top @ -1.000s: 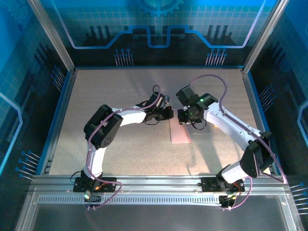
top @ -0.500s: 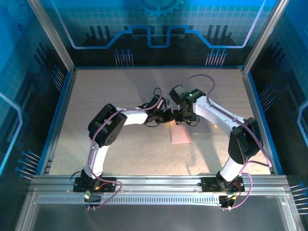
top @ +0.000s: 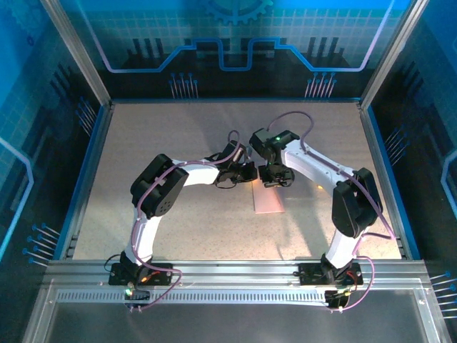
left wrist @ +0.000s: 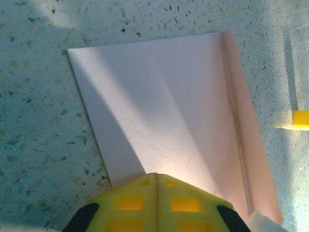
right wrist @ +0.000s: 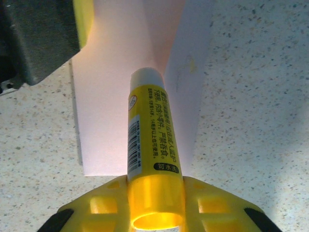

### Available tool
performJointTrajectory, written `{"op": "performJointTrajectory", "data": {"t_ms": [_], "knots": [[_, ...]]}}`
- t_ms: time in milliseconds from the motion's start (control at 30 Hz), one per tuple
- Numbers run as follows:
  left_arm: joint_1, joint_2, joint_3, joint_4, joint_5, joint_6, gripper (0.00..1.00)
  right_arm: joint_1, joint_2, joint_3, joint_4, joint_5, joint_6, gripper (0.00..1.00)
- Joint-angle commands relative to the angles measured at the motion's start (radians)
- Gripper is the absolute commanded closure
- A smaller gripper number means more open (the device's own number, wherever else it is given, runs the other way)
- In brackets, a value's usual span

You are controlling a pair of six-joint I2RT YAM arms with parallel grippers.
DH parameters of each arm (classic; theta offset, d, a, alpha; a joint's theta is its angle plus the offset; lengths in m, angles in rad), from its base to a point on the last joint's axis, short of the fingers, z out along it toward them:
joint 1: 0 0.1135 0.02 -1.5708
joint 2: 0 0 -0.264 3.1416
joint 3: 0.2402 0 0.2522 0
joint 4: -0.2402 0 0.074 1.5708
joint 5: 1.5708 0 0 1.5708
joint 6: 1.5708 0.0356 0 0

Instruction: Place the letter into the envelope and seal it

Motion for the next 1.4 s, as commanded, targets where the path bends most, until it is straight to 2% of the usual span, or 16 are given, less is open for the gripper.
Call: {"op": "performJointTrajectory", "data": {"t_ms": [0,233,700,1100,1367], "knots": [[-0.006,0.022,0.005,0.005,0.022,0.007,1.0,-0.019,-0.013,0.029,-0.05,0.035,-0.013,0.91],[-0.006,0.023,0.01,-0.002,0.024,0.012,1.0,-0.046,-0.015,0.018,-0.059,0.04,-0.036,0.91],[-0.006,0.023,0.017,-0.023,0.03,0.037,1.0,-0.063,0.085,0.064,-0.101,-0.051,-0.102,0.92],[-0.005,0.035,0.029,-0.036,0.03,0.058,1.0,-0.06,0.111,0.14,-0.217,0.025,-0.109,0.93],[-0.005,0.035,0.027,-0.038,0.032,0.065,1.0,-0.055,0.137,0.153,-0.222,0.014,-0.117,0.94]]}}
